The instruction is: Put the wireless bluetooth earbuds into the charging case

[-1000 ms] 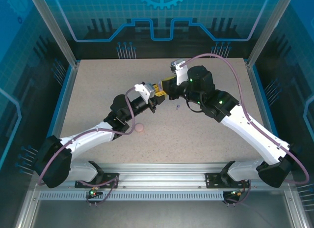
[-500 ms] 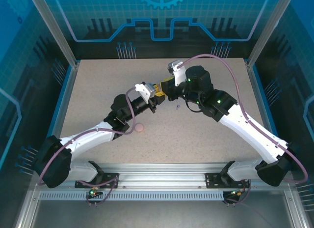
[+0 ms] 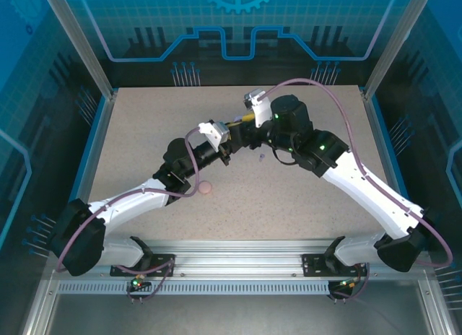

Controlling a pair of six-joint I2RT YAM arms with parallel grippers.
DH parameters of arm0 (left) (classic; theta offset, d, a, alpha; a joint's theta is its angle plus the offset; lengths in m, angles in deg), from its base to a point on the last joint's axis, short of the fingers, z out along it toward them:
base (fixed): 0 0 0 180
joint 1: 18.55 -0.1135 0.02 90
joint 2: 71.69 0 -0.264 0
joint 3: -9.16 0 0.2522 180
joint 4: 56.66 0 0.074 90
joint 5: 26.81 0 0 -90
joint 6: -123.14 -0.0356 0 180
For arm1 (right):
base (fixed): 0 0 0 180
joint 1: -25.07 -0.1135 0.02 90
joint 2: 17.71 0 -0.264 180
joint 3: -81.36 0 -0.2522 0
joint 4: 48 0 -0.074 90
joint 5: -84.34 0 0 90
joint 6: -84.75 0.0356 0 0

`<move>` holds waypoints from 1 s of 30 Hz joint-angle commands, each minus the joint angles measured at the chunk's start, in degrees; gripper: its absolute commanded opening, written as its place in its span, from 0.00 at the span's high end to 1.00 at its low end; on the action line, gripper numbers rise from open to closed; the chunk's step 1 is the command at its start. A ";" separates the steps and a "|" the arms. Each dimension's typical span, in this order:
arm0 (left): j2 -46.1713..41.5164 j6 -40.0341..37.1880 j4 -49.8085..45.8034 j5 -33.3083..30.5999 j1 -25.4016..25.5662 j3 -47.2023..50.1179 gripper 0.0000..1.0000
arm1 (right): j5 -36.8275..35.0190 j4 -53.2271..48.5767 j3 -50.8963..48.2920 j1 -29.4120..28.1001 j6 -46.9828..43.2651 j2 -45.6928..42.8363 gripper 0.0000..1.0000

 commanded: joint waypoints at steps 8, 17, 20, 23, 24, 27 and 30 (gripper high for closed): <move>0.52 0.99 2.31 -1.99 0.27 -0.43 1.00 | 0.04 -2.66 9.90 4.54 8.27 -0.43 0.34; -1.89 -0.76 4.04 -8.48 0.10 2.35 1.00 | -7.80 -18.37 3.62 19.58 24.68 3.40 0.34; -2.97 -0.86 3.80 -9.49 -0.23 2.82 1.00 | -9.29 -19.68 0.27 20.42 27.68 9.32 0.35; -3.93 -1.01 3.50 -10.13 -0.55 3.21 1.00 | -9.03 -20.60 -0.19 20.28 31.02 17.64 0.37; -4.32 -1.05 3.54 -10.22 -0.71 3.45 1.00 | -9.52 -21.05 0.32 19.81 31.71 20.88 0.38; -5.50 -0.81 3.70 -10.34 -1.20 3.99 1.00 | -10.28 -23.50 3.96 18.76 34.07 29.74 0.40; -6.87 -0.72 3.34 -10.38 -1.46 4.74 1.00 | -11.61 -25.10 7.52 17.51 35.84 36.04 0.42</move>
